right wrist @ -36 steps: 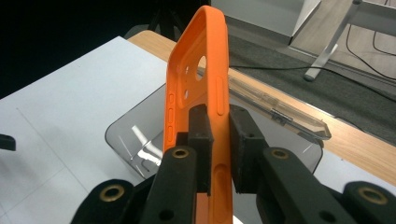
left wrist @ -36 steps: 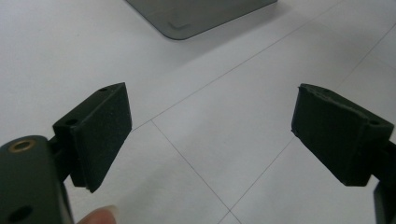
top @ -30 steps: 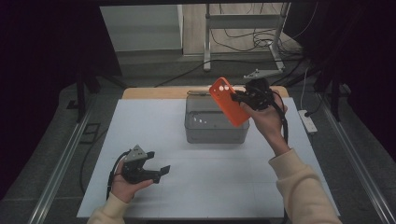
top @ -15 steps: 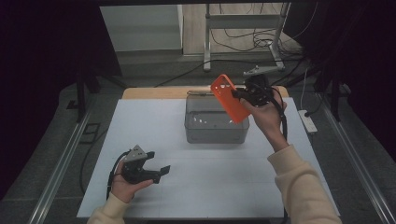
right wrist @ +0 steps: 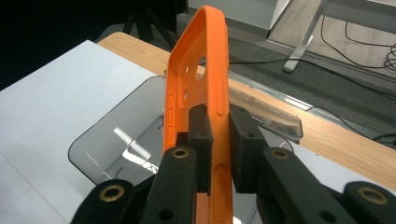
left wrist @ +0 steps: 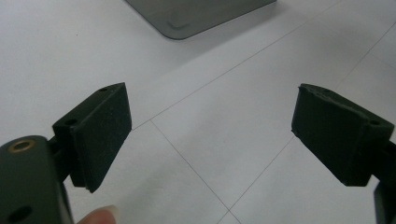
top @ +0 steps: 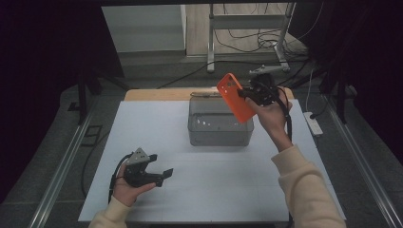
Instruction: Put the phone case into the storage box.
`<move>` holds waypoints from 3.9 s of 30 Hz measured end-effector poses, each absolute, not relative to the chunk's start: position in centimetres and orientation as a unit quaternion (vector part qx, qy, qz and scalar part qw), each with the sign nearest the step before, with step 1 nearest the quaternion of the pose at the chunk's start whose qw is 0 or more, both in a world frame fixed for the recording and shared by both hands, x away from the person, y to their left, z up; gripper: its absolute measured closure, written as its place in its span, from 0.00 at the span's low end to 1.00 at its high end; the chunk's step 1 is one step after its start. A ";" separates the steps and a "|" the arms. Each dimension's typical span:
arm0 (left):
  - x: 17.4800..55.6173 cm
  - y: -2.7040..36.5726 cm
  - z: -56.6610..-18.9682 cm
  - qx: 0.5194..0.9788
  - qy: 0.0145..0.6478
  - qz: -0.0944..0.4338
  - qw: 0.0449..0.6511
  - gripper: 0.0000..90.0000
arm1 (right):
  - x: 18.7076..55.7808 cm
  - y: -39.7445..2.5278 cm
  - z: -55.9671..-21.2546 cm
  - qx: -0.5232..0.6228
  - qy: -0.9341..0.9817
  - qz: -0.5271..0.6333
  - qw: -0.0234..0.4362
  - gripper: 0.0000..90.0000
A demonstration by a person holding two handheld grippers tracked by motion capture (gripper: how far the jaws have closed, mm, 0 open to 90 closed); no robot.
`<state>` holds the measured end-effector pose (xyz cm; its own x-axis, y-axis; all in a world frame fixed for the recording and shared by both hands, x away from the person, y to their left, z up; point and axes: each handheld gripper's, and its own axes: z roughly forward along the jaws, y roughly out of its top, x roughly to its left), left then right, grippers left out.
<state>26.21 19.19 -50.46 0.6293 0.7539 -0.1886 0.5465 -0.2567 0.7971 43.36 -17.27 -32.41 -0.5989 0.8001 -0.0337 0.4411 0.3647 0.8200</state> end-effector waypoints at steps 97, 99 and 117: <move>26.2 18.9 -50.6 0.788 0.412 0.109 0.445 0.13 | 46.4 -17.2 -36.1 0.460 0.785 0.331 0.251 0.89; 26.2 18.9 -50.6 0.788 0.412 0.110 0.445 0.13 | 46.5 -17.2 -36.1 0.460 0.785 0.331 0.251 0.89; 26.4 19.2 -50.6 0.789 0.406 0.116 0.446 0.13 | 46.7 -16.5 -36.5 0.479 0.774 0.320 0.261 0.89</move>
